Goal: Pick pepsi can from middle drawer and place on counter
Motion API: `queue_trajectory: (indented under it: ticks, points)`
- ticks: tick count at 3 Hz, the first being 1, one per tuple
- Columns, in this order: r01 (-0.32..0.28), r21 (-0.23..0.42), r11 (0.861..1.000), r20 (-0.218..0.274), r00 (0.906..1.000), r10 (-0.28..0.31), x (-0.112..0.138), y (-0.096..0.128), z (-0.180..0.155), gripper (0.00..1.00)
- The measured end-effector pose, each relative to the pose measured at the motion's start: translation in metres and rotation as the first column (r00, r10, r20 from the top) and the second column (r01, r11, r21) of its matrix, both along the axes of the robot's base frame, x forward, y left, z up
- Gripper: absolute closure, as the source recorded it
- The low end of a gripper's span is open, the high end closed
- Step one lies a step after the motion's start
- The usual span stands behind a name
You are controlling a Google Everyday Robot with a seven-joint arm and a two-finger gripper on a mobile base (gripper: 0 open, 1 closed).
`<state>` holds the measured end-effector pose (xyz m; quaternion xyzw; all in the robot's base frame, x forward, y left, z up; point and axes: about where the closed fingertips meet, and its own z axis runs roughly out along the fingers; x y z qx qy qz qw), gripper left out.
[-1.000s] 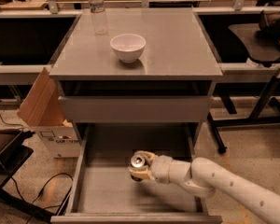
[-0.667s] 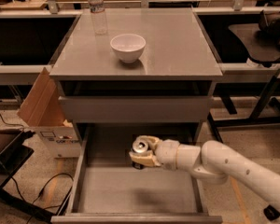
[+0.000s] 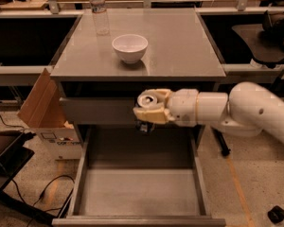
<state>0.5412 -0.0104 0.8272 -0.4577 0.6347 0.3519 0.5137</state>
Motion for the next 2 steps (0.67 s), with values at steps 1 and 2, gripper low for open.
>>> queue_trajectory:
  ticks: [1,2]
  points:
    - [0.033,-0.008,0.999,0.003,0.9994,-0.033,0.027,-0.004,0.077,1.00]
    - [0.123,0.012,0.992,-0.037,0.9917,-0.123,0.073,-0.008,0.132,1.00]
